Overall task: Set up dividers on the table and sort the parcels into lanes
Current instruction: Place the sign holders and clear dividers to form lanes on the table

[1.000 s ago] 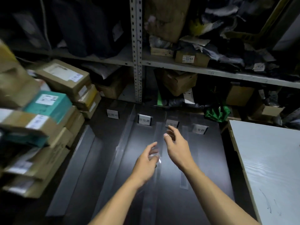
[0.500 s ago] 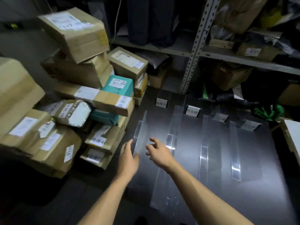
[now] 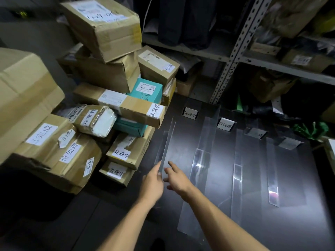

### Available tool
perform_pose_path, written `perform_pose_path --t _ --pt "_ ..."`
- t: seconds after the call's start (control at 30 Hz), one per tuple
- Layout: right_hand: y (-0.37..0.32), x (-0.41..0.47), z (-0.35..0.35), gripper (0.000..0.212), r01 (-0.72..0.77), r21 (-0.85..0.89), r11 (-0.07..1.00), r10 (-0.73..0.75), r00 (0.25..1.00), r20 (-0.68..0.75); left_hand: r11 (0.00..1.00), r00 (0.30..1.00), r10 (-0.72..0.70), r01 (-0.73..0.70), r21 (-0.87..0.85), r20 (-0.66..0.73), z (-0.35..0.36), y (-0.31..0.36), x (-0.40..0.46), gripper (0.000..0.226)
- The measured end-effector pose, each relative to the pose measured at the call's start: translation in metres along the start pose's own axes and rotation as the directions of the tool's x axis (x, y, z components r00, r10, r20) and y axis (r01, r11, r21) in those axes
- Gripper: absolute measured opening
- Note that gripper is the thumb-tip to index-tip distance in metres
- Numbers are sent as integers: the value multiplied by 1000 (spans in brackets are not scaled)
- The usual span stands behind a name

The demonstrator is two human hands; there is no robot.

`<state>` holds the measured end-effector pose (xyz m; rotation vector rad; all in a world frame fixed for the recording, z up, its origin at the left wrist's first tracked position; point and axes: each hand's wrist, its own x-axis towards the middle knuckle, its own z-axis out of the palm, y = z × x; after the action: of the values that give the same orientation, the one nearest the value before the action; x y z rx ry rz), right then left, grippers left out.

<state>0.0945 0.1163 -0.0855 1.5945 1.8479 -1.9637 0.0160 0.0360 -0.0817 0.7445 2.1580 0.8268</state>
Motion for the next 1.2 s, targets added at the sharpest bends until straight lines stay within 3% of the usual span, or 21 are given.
perform_pose_path --t 0.27,0.33,0.5,0.73,0.93,1.2 --pt "-28 -14 -26 49 98 204 974 -98 995 -7 984 983 157 -148 96 -97 -12 55 -18 51" --pt "-37 -22 -38 39 180 220 959 -176 984 -41 979 980 178 -167 115 -91 -11 72 -25 51" --pt "-56 -49 -87 48 331 329 884 -286 941 -179 947 943 317 -307 98 -106 8 117 -45 45" --pt "-41 -99 -210 50 430 231 873 -315 857 -408 870 866 487 -468 -156 115 79 199 -72 57" --pt "19 -144 -315 49 345 179 921 -211 830 -516 869 783 470 -328 -370 408 178 251 -99 60" --pt "138 -154 -364 53 75 327 942 73 905 -418 933 751 301 -104 -345 588 301 224 -134 68"
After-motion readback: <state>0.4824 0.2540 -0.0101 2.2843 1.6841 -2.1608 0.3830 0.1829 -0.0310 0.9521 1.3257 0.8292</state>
